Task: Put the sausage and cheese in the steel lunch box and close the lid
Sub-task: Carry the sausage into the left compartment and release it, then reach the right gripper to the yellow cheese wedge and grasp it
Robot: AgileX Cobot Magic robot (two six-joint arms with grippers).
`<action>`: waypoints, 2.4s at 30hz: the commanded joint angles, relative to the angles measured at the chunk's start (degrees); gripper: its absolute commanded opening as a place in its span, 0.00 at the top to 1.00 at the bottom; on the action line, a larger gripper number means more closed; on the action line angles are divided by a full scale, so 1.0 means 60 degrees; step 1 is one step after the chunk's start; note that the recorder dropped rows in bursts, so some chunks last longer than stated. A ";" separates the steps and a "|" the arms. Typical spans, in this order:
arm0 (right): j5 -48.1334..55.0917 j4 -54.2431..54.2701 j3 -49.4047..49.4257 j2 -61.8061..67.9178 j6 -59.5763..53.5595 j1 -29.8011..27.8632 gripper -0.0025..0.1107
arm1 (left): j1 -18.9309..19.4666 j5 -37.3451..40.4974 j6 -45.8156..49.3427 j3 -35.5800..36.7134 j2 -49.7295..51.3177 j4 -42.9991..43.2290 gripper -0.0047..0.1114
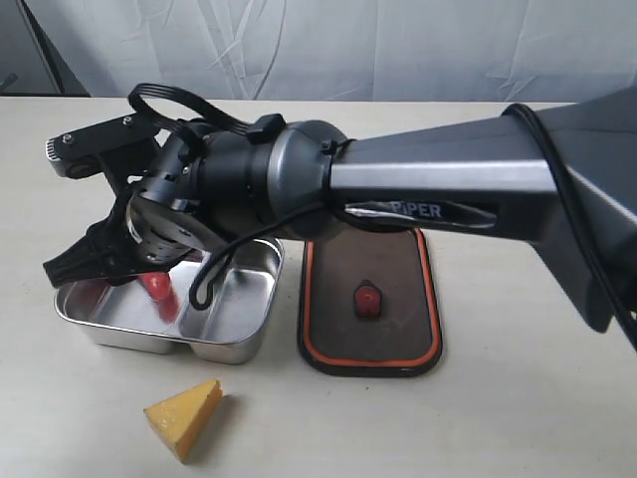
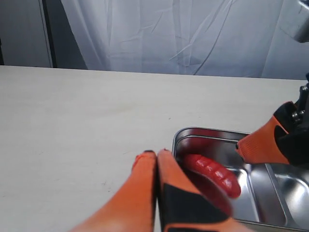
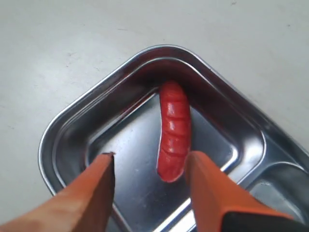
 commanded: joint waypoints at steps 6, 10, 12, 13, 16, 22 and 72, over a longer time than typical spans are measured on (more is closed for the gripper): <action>0.3772 -0.0088 -0.0235 -0.0735 -0.0933 -0.0043 0.57 | -0.0040 -0.0116 0.0000 -0.0026 -0.0063 -0.0002 0.96; 0.4996 0.0070 -0.0218 -0.1339 -0.1610 0.0090 0.57 | -0.0040 -0.0116 0.0000 -0.0026 -0.0063 -0.0002 0.96; 0.5209 0.0288 -0.0195 -0.1627 -0.1960 0.0275 0.57 | -0.0040 -0.0116 0.0000 -0.0026 -0.0063 -0.0002 0.96; 0.5230 0.0446 -0.0114 -0.1816 -0.2191 0.0393 0.57 | -0.0040 -0.0116 0.0000 -0.0026 -0.0063 -0.0002 0.96; 0.5117 0.0738 0.0436 -0.2433 -0.2742 0.0827 0.57 | -0.0040 -0.0116 0.0000 -0.0026 -0.0063 -0.0002 0.96; 0.4589 0.1478 0.2534 -0.3767 -0.7364 0.1545 0.57 | -0.0040 -0.0134 0.0000 -0.0026 -0.0063 -0.0002 0.96; 0.0356 0.0940 0.4099 -0.2240 -1.4537 0.1685 0.43 | -0.0022 -0.0152 0.0000 -0.0026 -0.0063 0.0259 0.96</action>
